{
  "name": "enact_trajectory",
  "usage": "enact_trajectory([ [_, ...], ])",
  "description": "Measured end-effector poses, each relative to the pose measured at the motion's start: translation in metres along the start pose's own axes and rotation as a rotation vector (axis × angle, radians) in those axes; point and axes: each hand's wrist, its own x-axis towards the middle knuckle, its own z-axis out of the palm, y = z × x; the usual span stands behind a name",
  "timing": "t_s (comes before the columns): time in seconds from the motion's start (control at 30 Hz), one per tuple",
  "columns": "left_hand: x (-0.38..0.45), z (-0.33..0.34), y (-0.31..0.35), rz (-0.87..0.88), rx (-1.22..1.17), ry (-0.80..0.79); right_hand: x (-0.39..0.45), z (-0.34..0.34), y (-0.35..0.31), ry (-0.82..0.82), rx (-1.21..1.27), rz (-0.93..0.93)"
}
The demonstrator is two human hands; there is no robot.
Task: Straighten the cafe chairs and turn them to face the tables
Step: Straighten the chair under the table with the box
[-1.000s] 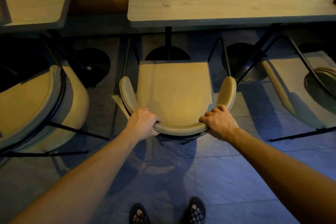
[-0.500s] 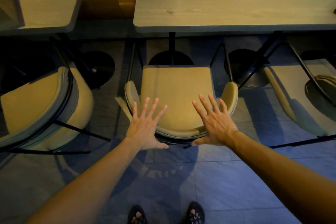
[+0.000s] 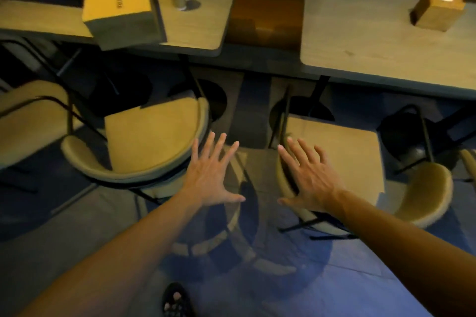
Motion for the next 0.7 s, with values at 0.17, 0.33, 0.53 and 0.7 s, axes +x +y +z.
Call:
enact_trajectory([
  [0.17, -0.040, 0.009, -0.162, -0.096, 0.064, -0.064, 0.100, -0.017, -0.119, 0.013, -0.004, -0.127],
  [0.33, -0.075, 0.041, -0.268, -0.198, 0.069, -0.177, 0.174, -0.015, -0.216, -0.035, -0.018, -0.235],
  [0.53, -0.085, 0.074, -0.317, -0.211, 0.072, -0.280, 0.226, 0.005, -0.265, -0.095, -0.117, -0.342],
  [0.7, -0.074, 0.085, -0.321, -0.129, 0.119, -0.318, 0.260, 0.021, -0.255, -0.253, -0.135, -0.347],
])
